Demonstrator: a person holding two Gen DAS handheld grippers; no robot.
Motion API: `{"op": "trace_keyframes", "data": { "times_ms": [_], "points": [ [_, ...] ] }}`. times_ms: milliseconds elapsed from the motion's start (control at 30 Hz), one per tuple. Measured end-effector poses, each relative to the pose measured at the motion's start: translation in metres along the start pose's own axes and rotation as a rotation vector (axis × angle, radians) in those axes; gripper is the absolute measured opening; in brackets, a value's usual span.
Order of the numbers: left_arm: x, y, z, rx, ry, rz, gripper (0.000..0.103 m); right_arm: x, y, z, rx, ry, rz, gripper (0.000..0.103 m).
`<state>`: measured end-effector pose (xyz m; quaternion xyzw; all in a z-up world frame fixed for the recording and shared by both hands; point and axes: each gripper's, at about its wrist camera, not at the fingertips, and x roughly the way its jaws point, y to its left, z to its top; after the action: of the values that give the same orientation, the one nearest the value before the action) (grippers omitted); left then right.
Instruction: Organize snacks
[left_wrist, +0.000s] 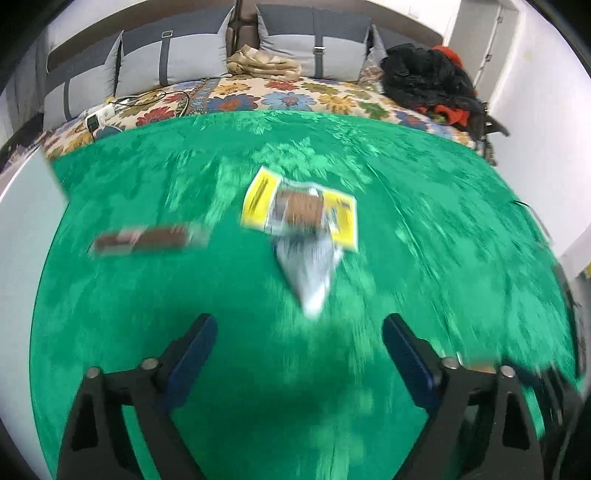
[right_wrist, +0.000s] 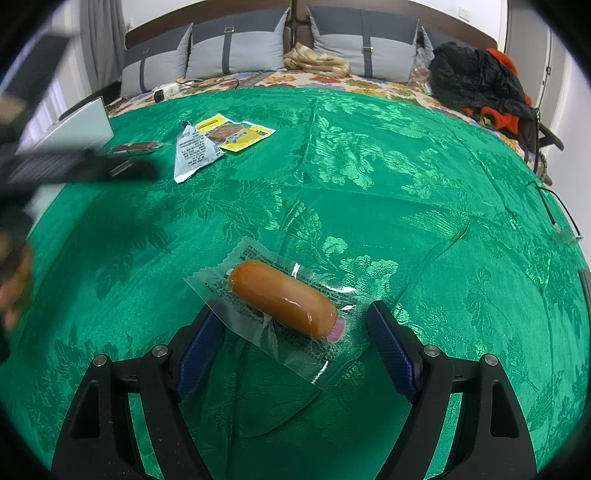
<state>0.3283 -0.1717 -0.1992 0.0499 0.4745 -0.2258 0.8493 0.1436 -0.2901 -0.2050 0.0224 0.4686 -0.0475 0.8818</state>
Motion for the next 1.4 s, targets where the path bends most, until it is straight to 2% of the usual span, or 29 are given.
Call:
{"op": "trace_keyframes", "data": {
  "times_ms": [33, 67, 100, 133, 267, 367, 533, 633, 733, 767, 833, 867, 1000, 1100, 1400],
  "points": [
    [0.010, -0.001, 0.009, -0.008, 0.004, 0.014, 0.082, 0.000, 0.000, 0.000, 0.000, 0.000, 0.000, 0.083],
    [0.018, -0.001, 0.015, -0.019, 0.007, 0.018, 0.072, 0.000, 0.000, 0.000, 0.000, 0.000, 0.000, 0.083],
    [0.028, 0.000, 0.020, -0.029, 0.013, 0.016, 0.050, 0.000, 0.000, 0.000, 0.000, 0.000, 0.000, 0.083],
    [0.036, 0.001, 0.022, -0.034, 0.019, 0.008, 0.033, 0.000, 0.000, 0.000, 0.000, 0.000, 0.000, 0.083],
    [0.026, 0.006, 0.021, -0.027, -0.052, -0.017, 0.027, 0.000, 0.000, 0.000, 0.000, 0.000, 0.000, 0.083],
    [0.000, 0.016, 0.002, 0.000, -0.079, -0.041, 0.027, 0.000, 0.000, 0.000, 0.000, 0.000, 0.000, 0.083],
    [-0.054, 0.034, -0.055, 0.053, -0.032, -0.098, 0.027, 0.000, 0.000, 0.000, 0.000, 0.000, -0.001, 0.083],
    [-0.074, 0.043, -0.096, 0.082, 0.001, -0.091, 0.028, 0.000, 0.000, 0.000, 0.000, -0.001, 0.000, 0.083],
    [-0.074, 0.048, -0.121, 0.087, 0.009, -0.044, 0.032, 0.000, 0.000, 0.000, 0.000, 0.000, 0.000, 0.083],
    [-0.070, 0.051, -0.126, 0.078, 0.019, -0.024, 0.042, 0.000, 0.000, 0.000, 0.000, 0.000, 0.000, 0.083],
    [-0.072, 0.054, -0.133, 0.058, -0.034, -0.021, 0.066, 0.000, 0.000, 0.000, 0.000, 0.000, 0.000, 0.083],
    [-0.068, 0.055, -0.134, 0.044, -0.025, 0.039, 0.087, 0.000, 0.000, 0.000, 0.000, 0.000, 0.000, 0.083],
    [-0.061, 0.056, -0.139, 0.053, -0.034, 0.112, 0.093, 0.000, 0.000, 0.000, 0.000, 0.000, 0.000, 0.083],
    [-0.058, 0.059, -0.140, 0.045, -0.034, 0.114, 0.103, 0.000, 0.000, 0.000, 0.001, -0.001, 0.000, 0.083],
    [-0.058, 0.059, -0.137, 0.045, -0.033, 0.116, 0.103, 0.000, 0.000, 0.000, 0.000, -0.001, 0.000, 0.083]
  ]
}}
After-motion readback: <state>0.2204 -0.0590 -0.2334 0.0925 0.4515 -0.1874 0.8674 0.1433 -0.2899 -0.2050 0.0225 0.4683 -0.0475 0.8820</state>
